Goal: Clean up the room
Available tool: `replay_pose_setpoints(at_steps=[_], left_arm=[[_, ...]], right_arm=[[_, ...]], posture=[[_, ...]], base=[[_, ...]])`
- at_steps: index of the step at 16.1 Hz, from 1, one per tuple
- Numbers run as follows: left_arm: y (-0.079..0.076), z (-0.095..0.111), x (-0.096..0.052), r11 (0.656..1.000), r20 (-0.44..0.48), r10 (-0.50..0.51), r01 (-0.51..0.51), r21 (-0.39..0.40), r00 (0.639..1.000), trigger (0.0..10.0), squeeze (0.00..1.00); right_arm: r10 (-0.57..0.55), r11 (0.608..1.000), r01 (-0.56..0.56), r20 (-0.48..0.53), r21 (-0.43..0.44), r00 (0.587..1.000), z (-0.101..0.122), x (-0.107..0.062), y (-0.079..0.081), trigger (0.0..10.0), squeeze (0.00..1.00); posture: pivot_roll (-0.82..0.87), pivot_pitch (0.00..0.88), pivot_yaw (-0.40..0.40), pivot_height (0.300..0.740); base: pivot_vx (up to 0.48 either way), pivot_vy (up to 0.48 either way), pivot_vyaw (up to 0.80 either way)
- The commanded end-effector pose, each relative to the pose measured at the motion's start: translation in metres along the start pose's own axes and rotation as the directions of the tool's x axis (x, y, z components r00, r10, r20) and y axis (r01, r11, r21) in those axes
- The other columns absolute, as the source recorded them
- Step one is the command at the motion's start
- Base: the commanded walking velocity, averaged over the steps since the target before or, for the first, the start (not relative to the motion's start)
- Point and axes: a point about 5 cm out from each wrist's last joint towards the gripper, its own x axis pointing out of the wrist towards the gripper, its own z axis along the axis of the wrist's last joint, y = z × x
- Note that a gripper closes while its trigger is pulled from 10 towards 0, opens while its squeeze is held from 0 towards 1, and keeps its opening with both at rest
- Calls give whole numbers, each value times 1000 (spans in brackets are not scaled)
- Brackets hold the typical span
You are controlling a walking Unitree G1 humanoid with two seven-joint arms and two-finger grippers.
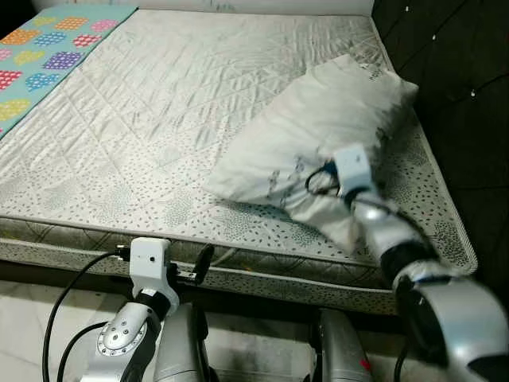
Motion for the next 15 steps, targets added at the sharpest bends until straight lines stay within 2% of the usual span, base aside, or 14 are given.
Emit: replay_pose_setpoints(at_steps=[1,5,6,9,12,15], left_arm=[[5,-1,-2,1000,-5,23,-23,19,1000,10000,0],[10,0,-6,998,-2,52,-52,34,999,10000,0],[11,0,-6,998,-1,54,-54,35,999,10000,0],[12,1,-6,997,1,60,-60,45,998,10000,0],[15,3,-5,995,13,81,-82,61,997,10000,0],[22,7,-5,987,33,132,-134,85,991,10000,0]], right_arm=[[-69,997,72,101,-25,992,37,5,-22,0,0],[-110,992,119,201,-36,973,79,8,-39,0,0],[-115,991,126,210,-39,971,83,7,-42,0,0],[-158,982,178,257,-56,953,108,4,-66,0,0],[-175,977,203,311,-61,934,130,0,-78,0,0],[-148,979,189,384,-72,911,151,-3,-79,0,0]], posture=[[-1,46,3,562],[17,51,-1,562],[17,51,-1,562],[15,52,6,562],[15,49,5,562],[26,49,2,562]], base=[[0,0,0],[0,0,0],[0,0,0],[0,0,0],[0,0,0],[0,0,0]])
